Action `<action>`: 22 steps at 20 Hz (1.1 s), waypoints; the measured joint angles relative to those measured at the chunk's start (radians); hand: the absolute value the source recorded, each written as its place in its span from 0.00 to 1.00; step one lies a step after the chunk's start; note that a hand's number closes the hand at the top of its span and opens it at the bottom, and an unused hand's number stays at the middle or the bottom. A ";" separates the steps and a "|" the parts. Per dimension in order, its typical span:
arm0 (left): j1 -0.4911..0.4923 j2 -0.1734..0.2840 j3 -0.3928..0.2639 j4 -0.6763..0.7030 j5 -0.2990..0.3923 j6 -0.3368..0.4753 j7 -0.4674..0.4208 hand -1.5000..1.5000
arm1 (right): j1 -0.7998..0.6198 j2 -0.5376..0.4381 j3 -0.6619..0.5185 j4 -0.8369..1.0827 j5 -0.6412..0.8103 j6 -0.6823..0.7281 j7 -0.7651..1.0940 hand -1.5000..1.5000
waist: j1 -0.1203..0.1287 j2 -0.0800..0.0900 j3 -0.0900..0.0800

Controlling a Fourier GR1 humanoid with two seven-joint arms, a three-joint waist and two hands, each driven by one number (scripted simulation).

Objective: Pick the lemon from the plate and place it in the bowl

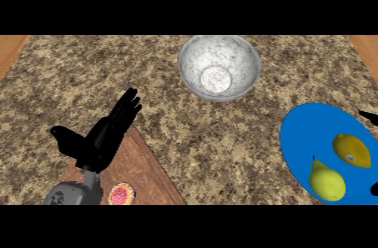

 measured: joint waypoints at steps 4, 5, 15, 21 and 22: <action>-0.023 -0.014 0.017 0.010 -0.010 -0.005 0.021 0.50 | -0.002 0.055 -0.005 -0.017 0.047 -0.010 0.014 0.00 | -0.001 0.000 0.000; -0.029 -0.019 0.020 0.015 -0.015 -0.007 0.023 0.50 | -0.006 0.064 -0.010 0.001 0.062 -0.014 -0.002 0.00 | -0.001 0.000 0.000; -0.024 -0.047 0.038 0.004 -0.041 -0.029 0.032 0.50 | -0.037 0.136 -0.026 0.104 0.188 -0.049 -0.084 0.00 | 0.000 0.000 0.000; -0.005 -0.038 0.070 -0.013 -0.040 -0.065 0.034 0.50 | -0.037 0.167 -0.048 0.126 0.236 -0.057 -0.117 1.00 | 0.000 0.000 0.000; -0.002 -0.047 0.064 -0.001 -0.050 -0.063 0.020 0.50 | -0.034 0.181 -0.043 0.139 0.247 -0.076 -0.136 1.00 | 0.000 0.000 0.000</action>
